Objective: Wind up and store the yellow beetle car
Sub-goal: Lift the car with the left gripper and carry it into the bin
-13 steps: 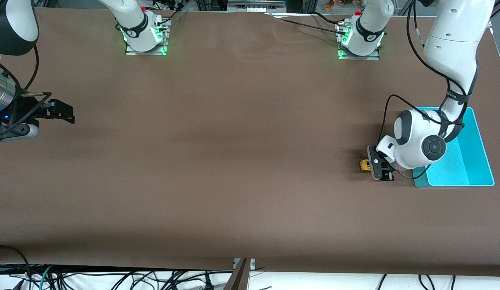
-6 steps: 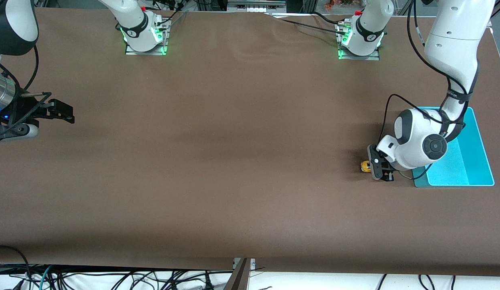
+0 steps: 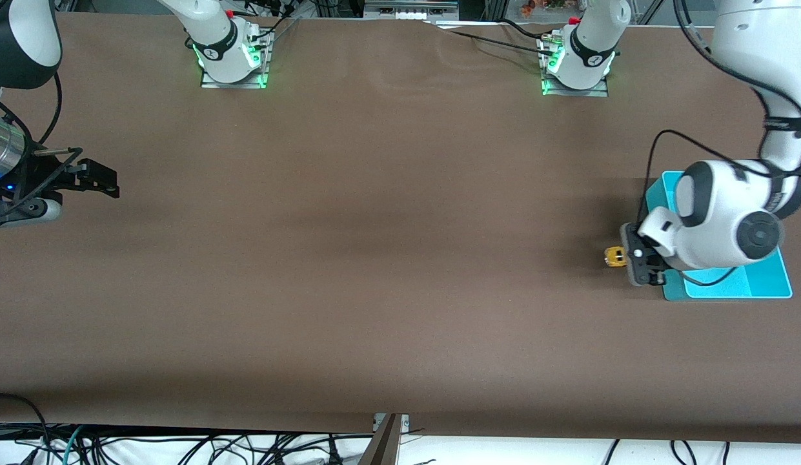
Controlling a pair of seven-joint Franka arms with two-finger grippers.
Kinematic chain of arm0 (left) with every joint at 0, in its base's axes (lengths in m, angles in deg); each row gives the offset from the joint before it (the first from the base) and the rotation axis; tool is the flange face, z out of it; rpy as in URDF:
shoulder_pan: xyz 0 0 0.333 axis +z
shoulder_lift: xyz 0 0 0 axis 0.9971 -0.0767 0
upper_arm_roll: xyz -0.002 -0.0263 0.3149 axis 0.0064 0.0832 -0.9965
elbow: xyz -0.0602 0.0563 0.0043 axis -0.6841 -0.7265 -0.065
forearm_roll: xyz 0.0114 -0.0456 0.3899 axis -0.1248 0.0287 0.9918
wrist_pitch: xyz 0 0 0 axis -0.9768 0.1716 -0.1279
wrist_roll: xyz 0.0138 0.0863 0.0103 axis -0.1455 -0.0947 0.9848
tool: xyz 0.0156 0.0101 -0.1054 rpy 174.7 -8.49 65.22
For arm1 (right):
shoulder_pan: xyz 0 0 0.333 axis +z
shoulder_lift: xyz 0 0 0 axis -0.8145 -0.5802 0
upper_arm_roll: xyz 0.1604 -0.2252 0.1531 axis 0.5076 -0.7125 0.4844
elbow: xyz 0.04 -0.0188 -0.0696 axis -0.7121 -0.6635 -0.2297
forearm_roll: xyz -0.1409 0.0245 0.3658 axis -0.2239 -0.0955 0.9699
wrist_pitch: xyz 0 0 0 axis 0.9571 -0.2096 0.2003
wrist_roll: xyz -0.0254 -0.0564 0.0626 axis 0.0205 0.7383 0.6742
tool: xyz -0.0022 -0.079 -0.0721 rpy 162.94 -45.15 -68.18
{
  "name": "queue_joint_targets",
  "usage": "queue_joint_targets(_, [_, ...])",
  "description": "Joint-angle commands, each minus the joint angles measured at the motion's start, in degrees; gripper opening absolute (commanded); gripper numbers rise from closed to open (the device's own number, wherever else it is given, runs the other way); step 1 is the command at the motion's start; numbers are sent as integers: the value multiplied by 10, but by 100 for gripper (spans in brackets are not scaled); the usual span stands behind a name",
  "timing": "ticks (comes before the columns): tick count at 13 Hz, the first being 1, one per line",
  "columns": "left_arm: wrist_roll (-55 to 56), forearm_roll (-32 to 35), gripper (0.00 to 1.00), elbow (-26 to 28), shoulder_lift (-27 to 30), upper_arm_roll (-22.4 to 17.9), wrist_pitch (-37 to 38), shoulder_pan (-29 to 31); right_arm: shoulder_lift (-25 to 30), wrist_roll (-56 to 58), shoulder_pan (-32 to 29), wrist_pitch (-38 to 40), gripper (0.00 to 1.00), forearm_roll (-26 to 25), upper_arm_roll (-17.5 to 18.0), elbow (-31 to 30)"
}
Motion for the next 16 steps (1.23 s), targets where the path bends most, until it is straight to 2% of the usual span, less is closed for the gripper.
queue_joint_targets(1, [-58,15,23,-68,-5,-12,90,24,6,-6,-1,-6,100,-6,3,-6])
queue_joint_targets(3, [-91,16,23,-66,-7,-46,102,50,6,-3,-4,-6,100,-6,3,-6])
queue_joint_targets(6, [-171,18,22,-53,-15,-48,101,116,6,-4,-3,-11,100,-6,3,-6])
queue_joint_targets(10, [-231,38,19,25,-18,-48,-1,165,6,-2,-4,-11,100,-6,3,-6])
queue_joint_targets(14, [-232,40,20,85,-23,-47,-101,174,6,-1,-5,-11,100,-6,3,-6])
queue_joint_targets(15, [-232,40,27,85,-23,-47,-102,173,6,-1,-5,-11,100,-6,3,-6])
queue_joint_targets(16, [-232,36,77,87,-25,-46,-104,174,6,-1,-4,-11,100,-6,3,-6])
